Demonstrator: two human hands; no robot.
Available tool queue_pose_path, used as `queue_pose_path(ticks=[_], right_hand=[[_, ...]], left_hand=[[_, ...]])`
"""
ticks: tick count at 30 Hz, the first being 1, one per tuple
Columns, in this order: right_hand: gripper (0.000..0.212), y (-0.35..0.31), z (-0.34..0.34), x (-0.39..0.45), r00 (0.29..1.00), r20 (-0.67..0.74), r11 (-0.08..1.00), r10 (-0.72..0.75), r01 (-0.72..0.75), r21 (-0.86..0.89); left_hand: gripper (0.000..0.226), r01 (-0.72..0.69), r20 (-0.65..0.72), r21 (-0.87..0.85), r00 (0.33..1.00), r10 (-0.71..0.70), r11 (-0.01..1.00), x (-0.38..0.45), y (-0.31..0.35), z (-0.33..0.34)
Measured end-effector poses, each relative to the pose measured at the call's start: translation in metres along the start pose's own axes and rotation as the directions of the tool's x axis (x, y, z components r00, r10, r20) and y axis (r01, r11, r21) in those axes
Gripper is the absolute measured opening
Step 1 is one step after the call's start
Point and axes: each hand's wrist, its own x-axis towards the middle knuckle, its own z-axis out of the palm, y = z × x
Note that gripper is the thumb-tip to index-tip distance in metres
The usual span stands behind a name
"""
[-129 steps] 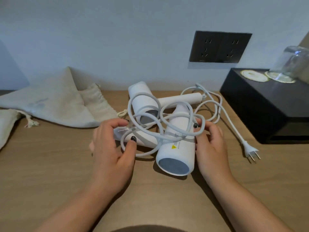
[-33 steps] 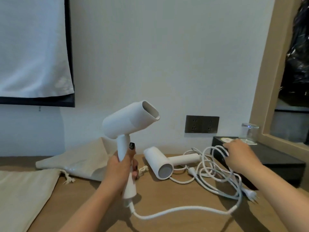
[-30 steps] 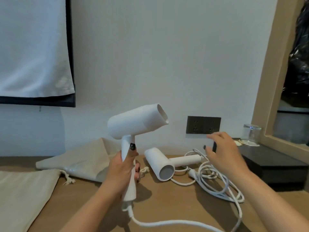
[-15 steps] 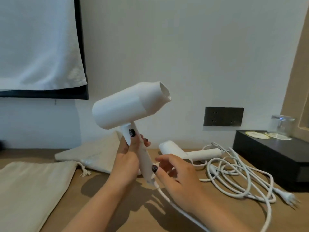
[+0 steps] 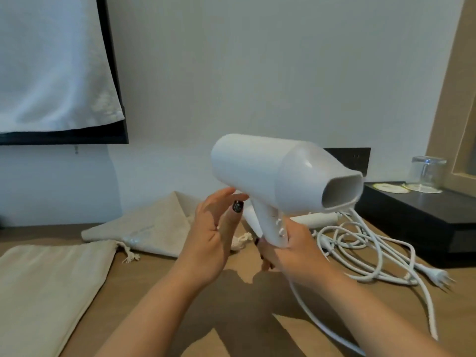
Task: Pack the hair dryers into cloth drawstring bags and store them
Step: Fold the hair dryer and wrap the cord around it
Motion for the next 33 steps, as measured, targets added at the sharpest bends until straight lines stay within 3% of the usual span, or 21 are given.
queue_pose_path(ticks=[2, 3, 5, 7, 9, 11, 15, 18, 23, 27, 30, 33], right_hand=[[0.011, 0.008, -0.016, 0.004, 0.978, -0.203, 0.99, -0.043, 0.015, -0.138], [0.011, 0.013, -0.025, 0.007, 0.949, -0.276, 0.951, -0.151, 0.064, -0.302], [0.026, 0.022, -0.043, 0.011, 0.865, -0.297, 0.736, -0.405, 0.115, -0.668], [0.036, 0.026, -0.053, 0.012, 0.809, -0.241, 0.53, -0.536, 0.1, -0.842], [0.039, 0.026, -0.053, 0.011, 0.784, -0.187, 0.397, -0.591, 0.081, -0.914], [0.041, 0.027, -0.048, 0.012, 0.782, -0.157, 0.337, -0.603, 0.071, -0.939], [0.041, 0.026, -0.044, 0.014, 0.779, -0.265, 0.379, -0.568, -0.038, -0.925], [0.043, 0.027, -0.046, 0.014, 0.767, -0.358, 0.451, -0.532, -0.101, -0.887], [0.039, 0.031, -0.047, 0.011, 0.761, -0.306, 0.456, -0.572, -0.016, -0.89], [0.035, 0.025, -0.046, 0.011, 0.794, -0.238, 0.503, -0.56, 0.097, -0.859], [0.033, 0.02, -0.053, 0.009, 0.962, -0.132, 0.661, -0.24, 0.062, -0.748], [0.022, 0.018, -0.06, 0.005, 0.993, -0.012, 0.824, 0.121, -0.107, -0.557]], left_hand=[[0.053, 0.171, -0.067, -0.148, 0.981, -0.183, 0.974, 0.003, 0.01, -0.004], [0.055, 0.258, -0.071, -0.269, 0.955, -0.287, 0.928, 0.005, 0.016, -0.007], [0.061, 0.445, 0.077, -0.533, 0.873, -0.482, 0.72, 0.009, 0.021, -0.015], [0.071, 0.541, 0.267, -0.647, 0.821, -0.505, 0.537, 0.007, 0.025, -0.022], [0.071, 0.58, 0.361, -0.594, 0.811, -0.46, 0.557, 0.002, 0.024, -0.024], [0.056, 0.601, 0.419, -0.495, 0.798, -0.434, 0.628, 0.0, 0.017, -0.025], [0.061, 0.572, 0.425, -0.354, 0.803, -0.417, 0.74, -0.001, 0.01, -0.025], [0.054, 0.511, 0.355, -0.337, 0.847, -0.396, 0.791, -0.003, 0.013, -0.018], [0.049, 0.446, 0.251, -0.262, 0.888, -0.386, 0.856, -0.004, 0.007, -0.01], [0.063, 0.45, 0.185, -0.267, 0.892, -0.413, 0.852, -0.002, 0.0, -0.017], [0.063, 0.425, 0.129, -0.216, 0.905, -0.406, 0.879, 0.002, -0.006, -0.026], [0.064, 0.411, 0.15, -0.207, 0.91, -0.386, 0.888, 0.002, -0.01, -0.03]])
